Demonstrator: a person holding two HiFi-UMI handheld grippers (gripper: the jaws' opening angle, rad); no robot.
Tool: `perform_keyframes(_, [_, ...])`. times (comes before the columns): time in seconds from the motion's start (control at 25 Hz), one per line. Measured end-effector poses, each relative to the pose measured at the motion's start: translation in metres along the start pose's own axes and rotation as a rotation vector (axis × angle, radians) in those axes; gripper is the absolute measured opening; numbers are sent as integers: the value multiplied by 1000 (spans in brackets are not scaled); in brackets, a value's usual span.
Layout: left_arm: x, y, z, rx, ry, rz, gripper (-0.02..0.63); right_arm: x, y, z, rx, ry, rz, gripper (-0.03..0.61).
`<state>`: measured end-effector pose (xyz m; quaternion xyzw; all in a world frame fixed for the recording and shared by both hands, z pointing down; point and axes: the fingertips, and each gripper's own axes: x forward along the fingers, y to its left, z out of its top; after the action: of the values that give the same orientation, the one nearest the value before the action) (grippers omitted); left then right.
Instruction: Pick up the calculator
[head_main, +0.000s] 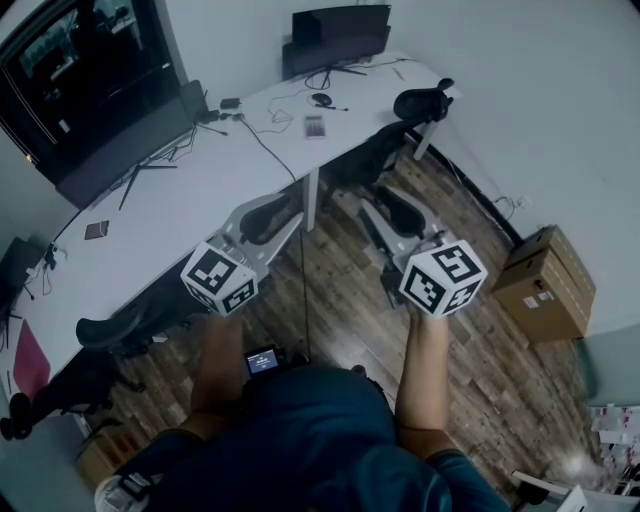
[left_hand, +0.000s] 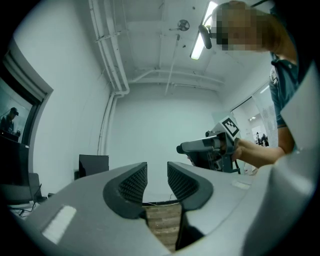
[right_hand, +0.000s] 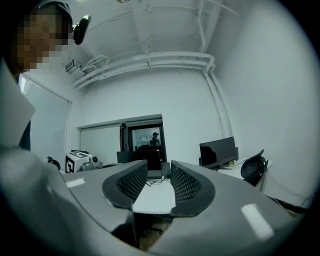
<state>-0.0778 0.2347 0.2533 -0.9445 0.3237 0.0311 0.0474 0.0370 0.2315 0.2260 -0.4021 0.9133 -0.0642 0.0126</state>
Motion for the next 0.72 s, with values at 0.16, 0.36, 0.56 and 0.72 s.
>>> perform_keyframes(0.16, [-5, 8, 2, -12, -23, -9, 124, 4, 9, -3, -8, 10, -12, 146])
perform_keyframes(0.36, [5, 5, 0, -31, -41, -36, 124, -1, 2, -1, -7, 12, -45, 146])
perform_keyframes(0.56, [16, 11, -5, -32, -29, -36, 124, 6, -14, -1, 8, 12, -48, 146])
perform_keyframes(0.72, [19, 29, -5, -24, -23, 9, 124, 27, -23, -2, 15, 11, -4, 146])
